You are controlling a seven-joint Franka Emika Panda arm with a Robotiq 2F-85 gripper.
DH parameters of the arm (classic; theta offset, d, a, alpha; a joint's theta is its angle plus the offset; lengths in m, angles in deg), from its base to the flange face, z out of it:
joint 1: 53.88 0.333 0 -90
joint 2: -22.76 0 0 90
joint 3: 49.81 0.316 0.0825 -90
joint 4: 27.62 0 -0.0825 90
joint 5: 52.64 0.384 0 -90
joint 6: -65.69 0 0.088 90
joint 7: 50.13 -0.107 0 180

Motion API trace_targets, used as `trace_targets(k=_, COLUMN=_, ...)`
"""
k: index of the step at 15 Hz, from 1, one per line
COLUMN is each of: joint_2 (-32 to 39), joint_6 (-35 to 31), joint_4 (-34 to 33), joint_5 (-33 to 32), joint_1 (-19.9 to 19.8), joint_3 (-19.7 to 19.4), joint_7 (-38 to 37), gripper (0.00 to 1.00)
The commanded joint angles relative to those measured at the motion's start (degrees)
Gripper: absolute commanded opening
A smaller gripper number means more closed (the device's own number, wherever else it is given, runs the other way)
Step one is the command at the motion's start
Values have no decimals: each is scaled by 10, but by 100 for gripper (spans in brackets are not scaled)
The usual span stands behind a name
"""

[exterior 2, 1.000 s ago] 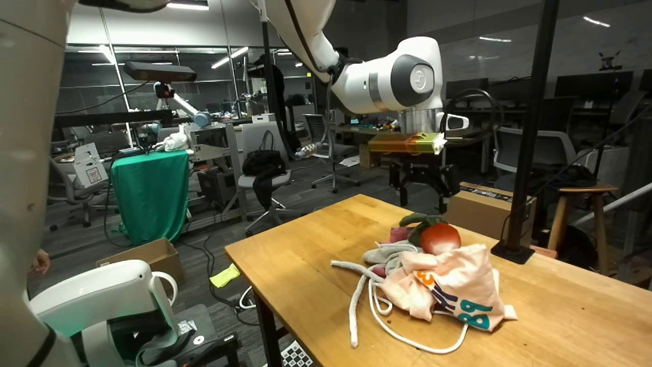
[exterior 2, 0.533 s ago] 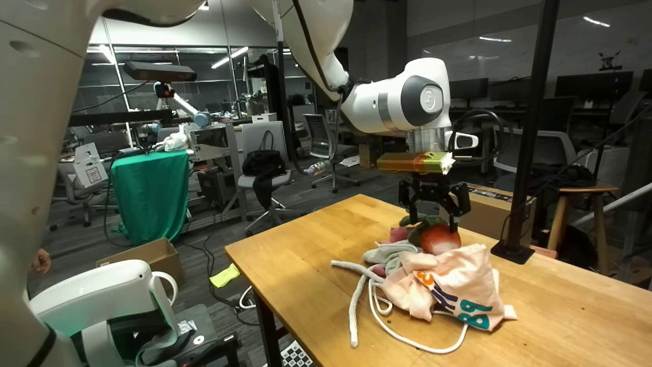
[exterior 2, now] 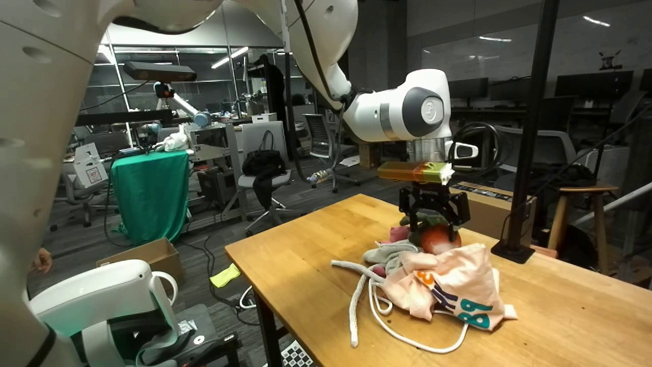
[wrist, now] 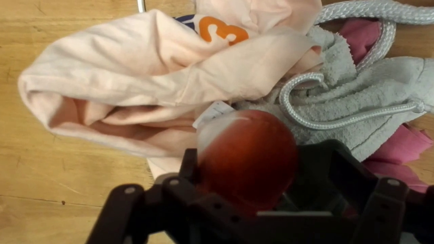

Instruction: Separate all the objects on the table

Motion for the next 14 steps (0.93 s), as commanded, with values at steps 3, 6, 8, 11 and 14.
trace_targets(k=3, joint_2=15, joint_6=-13, joint_4=-13, joint_5=7, joint_1=-8, joint_3=4, joint_7=0, gripper=74)
trace_targets(k=6, joint_2=17, joint_6=-17, joint_4=-12, joint_5=8, joint_1=-9, joint_3=4, joint_7=0, gripper=51)
trace_targets(k=8, joint_2=15, joint_6=-16, joint_4=-11, joint_5=9, joint_1=-10, joint_3=4, joint_7=0, gripper=36)
trace_targets(k=11, joint_2=13, joint_6=-14, joint_4=-10, joint_5=8, joint_1=-9, joint_3=4, joint_7=-1, gripper=14)
trace_targets(k=14, joint_2=5, joint_6=-9, joint_4=-6, joint_5=5, joint_1=-6, joint_3=5, joint_7=-3, gripper=6)
